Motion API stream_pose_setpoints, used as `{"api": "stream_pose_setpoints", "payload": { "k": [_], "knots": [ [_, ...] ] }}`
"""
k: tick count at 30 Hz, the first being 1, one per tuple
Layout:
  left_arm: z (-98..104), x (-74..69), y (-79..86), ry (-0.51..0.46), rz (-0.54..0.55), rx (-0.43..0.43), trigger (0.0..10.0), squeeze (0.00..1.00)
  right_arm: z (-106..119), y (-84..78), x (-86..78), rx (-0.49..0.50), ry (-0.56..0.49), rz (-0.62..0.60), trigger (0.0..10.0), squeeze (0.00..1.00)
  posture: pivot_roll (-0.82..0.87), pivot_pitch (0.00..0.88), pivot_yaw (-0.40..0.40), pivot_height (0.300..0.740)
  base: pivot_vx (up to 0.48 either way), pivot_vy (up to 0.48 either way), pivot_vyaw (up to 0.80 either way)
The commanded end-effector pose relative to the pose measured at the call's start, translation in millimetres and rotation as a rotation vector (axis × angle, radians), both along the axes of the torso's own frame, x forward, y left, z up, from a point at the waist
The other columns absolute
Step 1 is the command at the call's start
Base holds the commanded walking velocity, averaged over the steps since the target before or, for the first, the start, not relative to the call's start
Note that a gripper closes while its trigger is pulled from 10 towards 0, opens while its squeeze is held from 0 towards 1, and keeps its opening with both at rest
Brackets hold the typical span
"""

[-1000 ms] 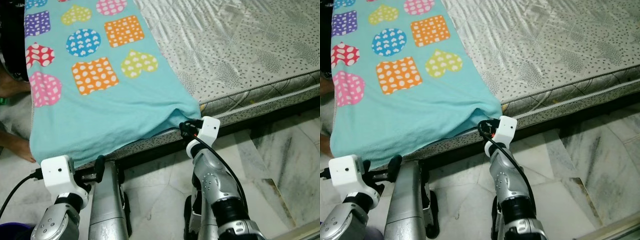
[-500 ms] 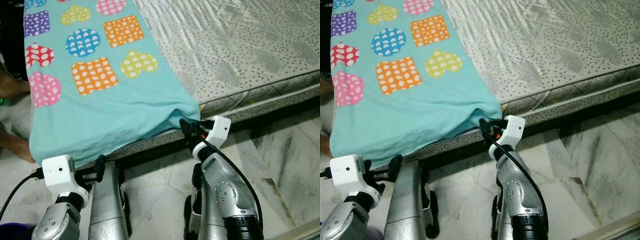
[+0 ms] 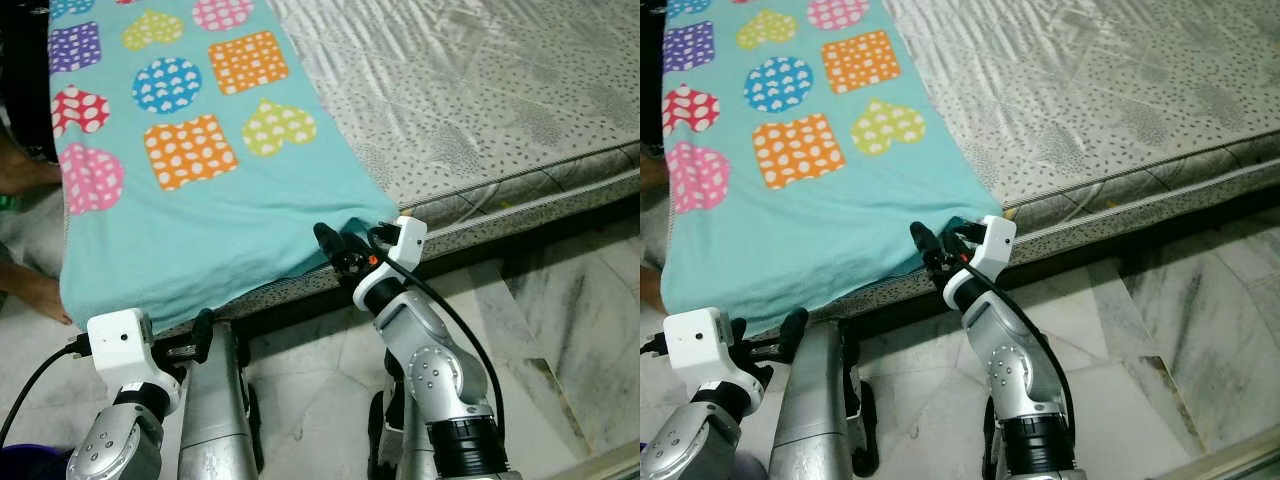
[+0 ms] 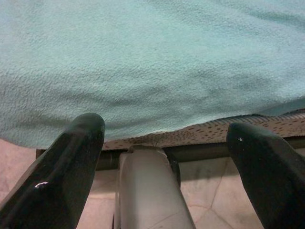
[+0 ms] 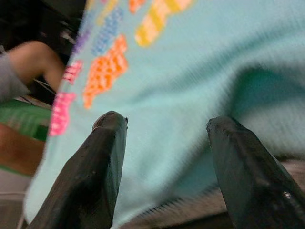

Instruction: Clean up the room

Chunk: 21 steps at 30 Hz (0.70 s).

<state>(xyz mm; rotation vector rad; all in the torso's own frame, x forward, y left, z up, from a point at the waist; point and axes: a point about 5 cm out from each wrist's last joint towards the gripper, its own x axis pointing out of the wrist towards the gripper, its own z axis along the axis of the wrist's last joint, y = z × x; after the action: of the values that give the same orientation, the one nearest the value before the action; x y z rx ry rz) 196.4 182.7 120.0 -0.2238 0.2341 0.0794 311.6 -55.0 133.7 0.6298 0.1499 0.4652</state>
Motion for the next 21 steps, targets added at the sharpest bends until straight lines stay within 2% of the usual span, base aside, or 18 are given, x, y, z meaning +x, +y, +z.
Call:
{"api": "stream_pose_setpoints", "payload": {
  "k": [1,5,11,16,21],
  "knots": [
    [-6,-4.3,2.4,0.030,0.009,0.005,10.0,0.00,-3,34.7,-9.2,0.102,0.049,0.031,10.0,0.00,0.09,0.312,0.036,0.523,0.000,0.000,0.00],
    [-6,-4.9,0.7,0.030,0.008,0.003,10.0,0.00,-3,44.7,0.6,0.065,0.031,0.017,10.0,0.00,0.10,0.315,0.033,0.523,0.000,0.000,0.00],
    [-6,-9.4,0.4,0.035,0.015,0.001,10.0,0.00,-5,47.0,8.9,0.014,0.007,-0.025,10.0,0.00,0.11,0.331,0.028,0.523,0.000,0.000,0.00],
    [-6,-13.5,0.5,0.044,0.018,0.000,10.0,0.00,-2,47.4,15.4,0.016,-0.010,-0.045,10.0,0.00,0.11,0.342,0.026,0.523,0.000,0.000,0.00],
    [-6,-13.8,-0.4,0.046,0.018,-0.001,10.0,0.00,12,47.1,26.8,0.033,-0.053,-0.069,10.0,0.00,0.11,0.344,0.026,0.523,0.000,0.000,0.00]
  ]
}}
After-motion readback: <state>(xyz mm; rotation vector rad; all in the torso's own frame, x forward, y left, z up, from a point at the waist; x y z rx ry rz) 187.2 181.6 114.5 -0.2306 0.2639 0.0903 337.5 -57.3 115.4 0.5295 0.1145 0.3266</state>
